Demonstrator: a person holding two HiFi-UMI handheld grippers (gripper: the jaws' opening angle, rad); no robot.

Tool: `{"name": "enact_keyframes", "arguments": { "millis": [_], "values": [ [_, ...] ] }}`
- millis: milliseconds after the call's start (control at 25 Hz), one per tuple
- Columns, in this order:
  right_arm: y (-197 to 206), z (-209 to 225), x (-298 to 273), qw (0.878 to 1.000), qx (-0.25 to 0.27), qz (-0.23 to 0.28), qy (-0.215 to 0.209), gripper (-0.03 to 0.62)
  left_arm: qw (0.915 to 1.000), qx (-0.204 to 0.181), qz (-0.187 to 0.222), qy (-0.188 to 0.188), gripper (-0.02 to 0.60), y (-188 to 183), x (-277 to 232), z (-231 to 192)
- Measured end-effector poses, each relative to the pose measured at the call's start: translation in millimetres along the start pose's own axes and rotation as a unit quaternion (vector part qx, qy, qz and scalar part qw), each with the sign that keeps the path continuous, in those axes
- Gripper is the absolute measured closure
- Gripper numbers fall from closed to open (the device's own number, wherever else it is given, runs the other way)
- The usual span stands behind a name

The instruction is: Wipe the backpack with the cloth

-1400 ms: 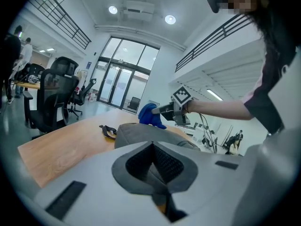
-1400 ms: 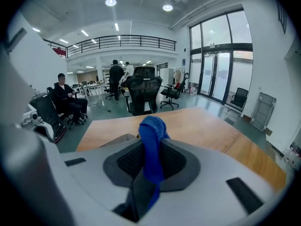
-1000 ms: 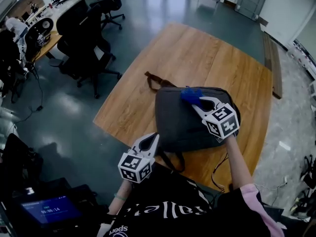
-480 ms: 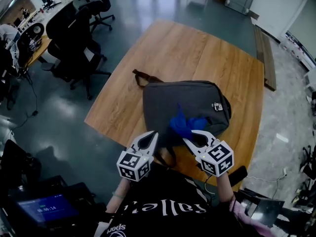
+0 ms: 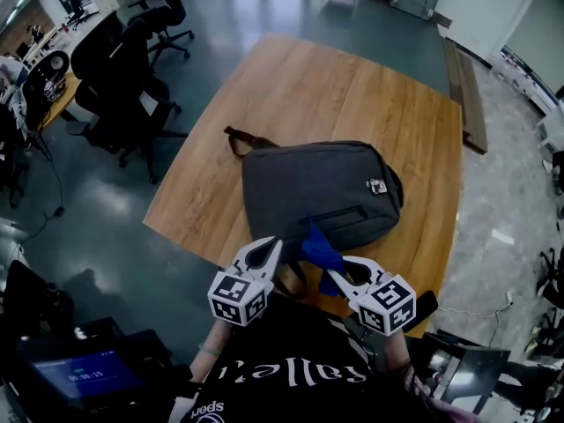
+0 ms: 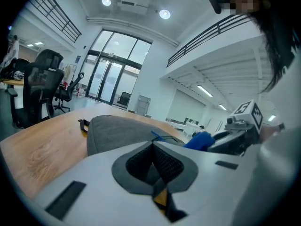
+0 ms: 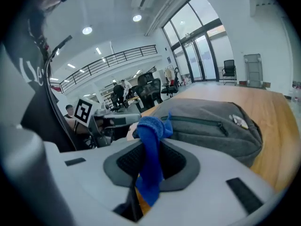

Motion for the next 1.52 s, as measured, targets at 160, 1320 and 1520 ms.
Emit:
{"name": "enact_keyframes", "arguments": {
  "millis": [160,1320,1520],
  "values": [
    [-51.9,28.4,9.7,0.998,0.03,0.057,0.017,0.528,1.0,-0.002,0.0,0.003,0.583,-1.6,-3.5,-0.7],
    [-119.4,174.5,-92.0,0.988,0.119,0.019,0.096,0.528,0.9995,-0.007,-0.012,0.028,0.583,-15.3,-12.7,-25.1],
    [-92.1,139.1,-55.6,0.988,0.122,0.027,0.091,0.528,0.9988,-0.01,-0.017,0.044,0.583,-9.0,-13.8,-14.8]
  ]
}}
Point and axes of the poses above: the fingertips, and each gripper's own axes: x backward along the fingers, z to its right, y out of its underside, the point moved 7 cm from there along x, backward along the fingers, and after that the axes turned 10 degrees about z, right-handed, at the moved point
